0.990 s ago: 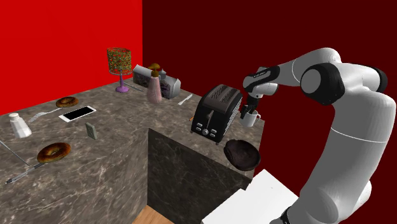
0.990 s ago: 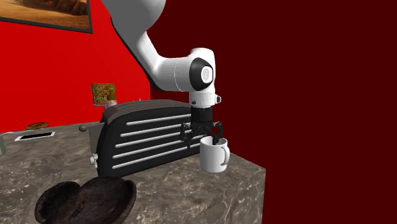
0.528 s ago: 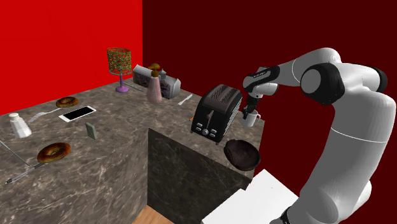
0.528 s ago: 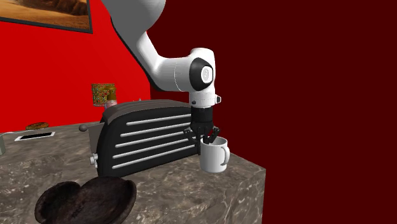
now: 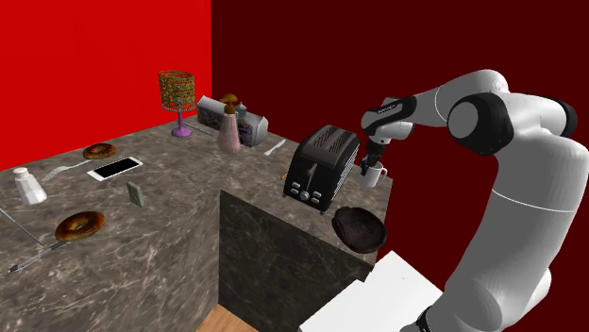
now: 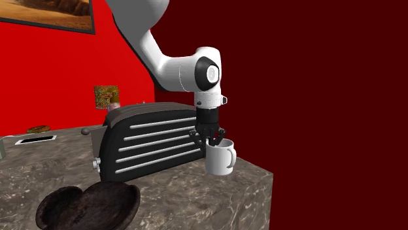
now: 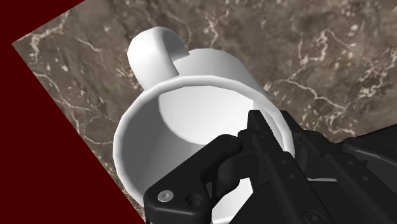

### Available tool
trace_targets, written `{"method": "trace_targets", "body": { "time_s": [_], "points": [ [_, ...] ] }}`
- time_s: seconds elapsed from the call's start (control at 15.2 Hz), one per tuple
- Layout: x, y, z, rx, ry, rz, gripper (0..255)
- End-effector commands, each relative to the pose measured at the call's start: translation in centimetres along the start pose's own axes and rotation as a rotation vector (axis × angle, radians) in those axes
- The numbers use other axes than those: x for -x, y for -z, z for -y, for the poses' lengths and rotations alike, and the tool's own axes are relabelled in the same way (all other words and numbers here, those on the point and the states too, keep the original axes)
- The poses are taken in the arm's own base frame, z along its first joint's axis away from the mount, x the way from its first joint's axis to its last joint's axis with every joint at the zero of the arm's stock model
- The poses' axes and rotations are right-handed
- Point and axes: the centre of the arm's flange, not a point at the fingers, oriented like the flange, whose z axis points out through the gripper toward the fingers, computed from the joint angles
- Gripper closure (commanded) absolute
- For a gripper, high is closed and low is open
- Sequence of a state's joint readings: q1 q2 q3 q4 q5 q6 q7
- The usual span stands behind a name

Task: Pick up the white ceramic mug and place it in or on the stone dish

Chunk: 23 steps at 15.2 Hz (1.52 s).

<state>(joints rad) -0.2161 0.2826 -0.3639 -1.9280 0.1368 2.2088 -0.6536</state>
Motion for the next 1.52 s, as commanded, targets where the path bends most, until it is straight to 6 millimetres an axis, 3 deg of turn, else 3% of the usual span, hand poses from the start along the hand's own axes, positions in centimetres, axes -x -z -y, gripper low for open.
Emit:
{"method": "trace_targets", "body": {
  "time_s": [0.0,1.45],
  "points": [
    [-0.1,0.9,0.0,0.000,0.000,0.000,255],
    [-0.3,12.5,0.0,0.000,0.000,0.000,255]
  ]
}}
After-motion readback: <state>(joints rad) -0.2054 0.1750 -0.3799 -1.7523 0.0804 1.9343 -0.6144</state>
